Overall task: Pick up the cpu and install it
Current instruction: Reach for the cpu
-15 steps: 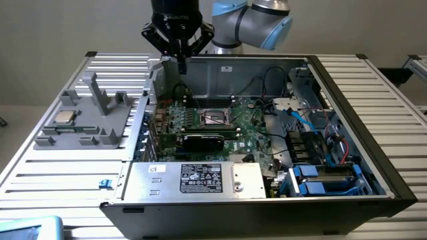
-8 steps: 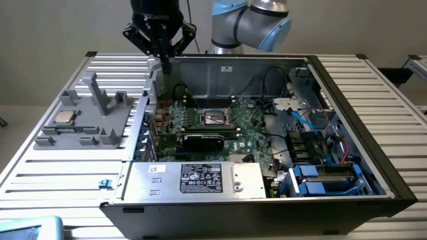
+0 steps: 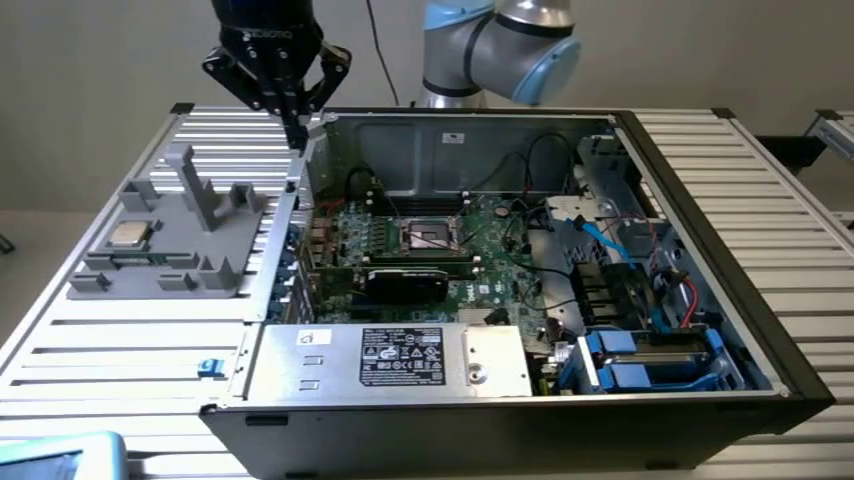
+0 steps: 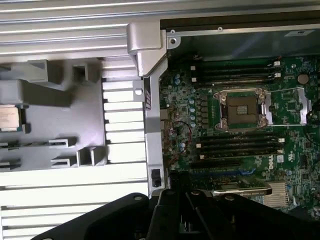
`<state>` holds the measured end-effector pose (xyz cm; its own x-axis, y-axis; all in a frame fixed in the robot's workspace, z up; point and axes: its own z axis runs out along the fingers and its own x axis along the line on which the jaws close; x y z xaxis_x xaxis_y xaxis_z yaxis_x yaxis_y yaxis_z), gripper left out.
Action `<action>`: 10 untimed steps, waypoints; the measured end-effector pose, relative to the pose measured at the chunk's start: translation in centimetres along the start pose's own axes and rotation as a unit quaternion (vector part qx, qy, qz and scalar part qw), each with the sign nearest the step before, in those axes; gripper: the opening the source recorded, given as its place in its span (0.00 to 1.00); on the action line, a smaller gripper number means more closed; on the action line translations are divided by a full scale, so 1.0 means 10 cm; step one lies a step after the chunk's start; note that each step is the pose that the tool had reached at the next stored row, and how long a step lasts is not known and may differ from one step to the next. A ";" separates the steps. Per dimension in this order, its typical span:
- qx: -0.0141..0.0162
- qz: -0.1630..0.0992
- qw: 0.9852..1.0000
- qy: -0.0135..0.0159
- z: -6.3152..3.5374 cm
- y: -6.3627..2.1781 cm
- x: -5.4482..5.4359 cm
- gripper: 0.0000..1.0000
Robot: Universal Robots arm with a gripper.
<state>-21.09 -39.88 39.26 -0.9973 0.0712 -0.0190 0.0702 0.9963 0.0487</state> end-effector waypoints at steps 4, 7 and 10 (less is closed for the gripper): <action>0.000 0.000 1.000 0.000 -0.004 -0.013 0.18 0.11; 0.000 0.000 1.000 0.001 -0.007 -0.021 0.31 0.11; 0.000 0.000 1.000 0.002 -0.009 -0.028 0.41 0.11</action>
<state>-25.15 -39.87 39.26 -0.9973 0.0710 -0.0158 0.0702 0.9964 0.0485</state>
